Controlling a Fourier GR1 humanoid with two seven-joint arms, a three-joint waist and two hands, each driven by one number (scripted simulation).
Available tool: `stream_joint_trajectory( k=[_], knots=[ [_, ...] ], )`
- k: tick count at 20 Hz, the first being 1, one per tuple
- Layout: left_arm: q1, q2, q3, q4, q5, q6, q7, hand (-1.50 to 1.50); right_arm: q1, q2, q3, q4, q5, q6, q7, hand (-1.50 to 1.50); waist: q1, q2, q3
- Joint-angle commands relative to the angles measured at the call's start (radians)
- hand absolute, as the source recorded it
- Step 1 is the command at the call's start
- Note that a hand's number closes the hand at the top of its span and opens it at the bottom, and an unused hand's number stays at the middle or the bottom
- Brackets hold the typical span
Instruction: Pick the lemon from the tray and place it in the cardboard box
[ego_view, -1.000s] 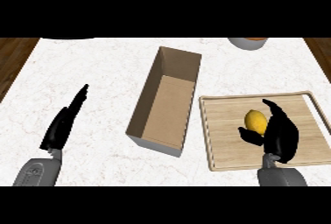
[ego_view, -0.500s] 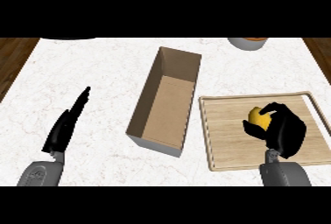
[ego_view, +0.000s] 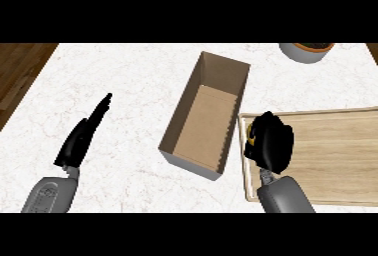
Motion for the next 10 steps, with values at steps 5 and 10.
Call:
stream_joint_trajectory(
  k=[5, 10],
  knots=[
    [-0.059, -0.040, -0.063, 0.012, -0.012, -0.032, 0.007, 0.00, -0.263, 0.023, 0.353, 0.082, -0.119, 0.277, 0.207, 1.50, 0.109, 0.008, 0.004],
    [-0.062, -0.029, -0.060, 0.035, -0.024, -0.029, -0.010, 0.00, -0.465, 0.023, 0.451, 0.061, -0.200, 0.370, 0.424, 1.50, 0.103, 0.000, 0.002]
  ],
)
